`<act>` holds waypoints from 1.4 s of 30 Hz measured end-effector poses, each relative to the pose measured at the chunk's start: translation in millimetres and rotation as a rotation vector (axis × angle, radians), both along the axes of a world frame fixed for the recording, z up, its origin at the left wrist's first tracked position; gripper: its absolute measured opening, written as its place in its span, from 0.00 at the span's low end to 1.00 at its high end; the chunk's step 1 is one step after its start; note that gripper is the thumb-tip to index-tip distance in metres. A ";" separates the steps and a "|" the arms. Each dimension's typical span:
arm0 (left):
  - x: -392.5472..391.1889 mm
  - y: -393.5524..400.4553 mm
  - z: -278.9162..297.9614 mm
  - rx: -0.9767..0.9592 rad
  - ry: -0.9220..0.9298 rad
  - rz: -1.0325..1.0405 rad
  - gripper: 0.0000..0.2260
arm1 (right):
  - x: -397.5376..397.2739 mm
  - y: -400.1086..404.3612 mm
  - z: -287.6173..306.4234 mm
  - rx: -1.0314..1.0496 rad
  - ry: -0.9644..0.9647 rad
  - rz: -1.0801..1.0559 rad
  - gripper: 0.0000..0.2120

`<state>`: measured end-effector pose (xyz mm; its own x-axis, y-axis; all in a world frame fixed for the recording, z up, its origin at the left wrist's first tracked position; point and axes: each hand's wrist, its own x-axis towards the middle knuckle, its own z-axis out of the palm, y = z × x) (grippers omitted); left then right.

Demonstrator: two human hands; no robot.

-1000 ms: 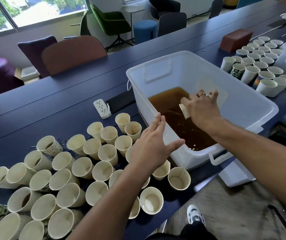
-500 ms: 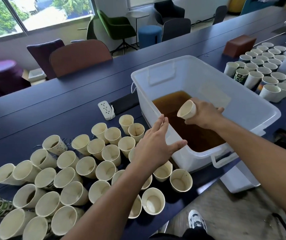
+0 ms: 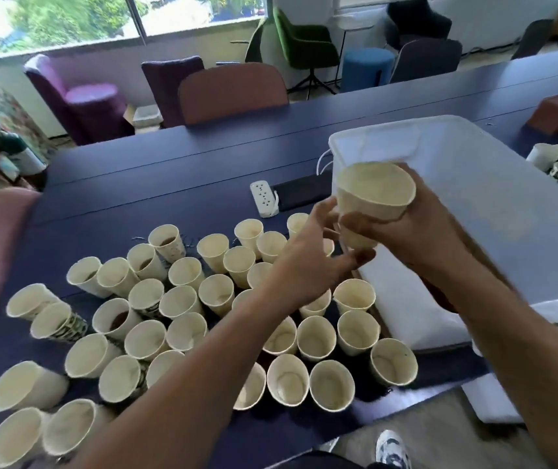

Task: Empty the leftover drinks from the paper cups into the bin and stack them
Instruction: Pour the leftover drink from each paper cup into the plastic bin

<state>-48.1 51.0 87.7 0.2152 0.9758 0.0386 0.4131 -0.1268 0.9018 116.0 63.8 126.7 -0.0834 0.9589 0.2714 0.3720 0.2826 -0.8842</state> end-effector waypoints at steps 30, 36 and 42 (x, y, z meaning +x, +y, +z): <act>-297.2 -80.5 -92.8 -0.210 0.476 0.786 0.22 | -281.6 84.8 -76.6 -0.033 -0.312 0.223 0.12; -342.8 -60.9 -114.2 -0.504 0.721 0.784 0.19 | -297.1 138.6 -107.6 -0.051 -0.477 0.082 0.14; -365.0 -48.2 -135.4 -0.573 0.732 0.750 0.14 | -308.4 164.7 -133.7 -0.100 -0.607 -0.027 0.15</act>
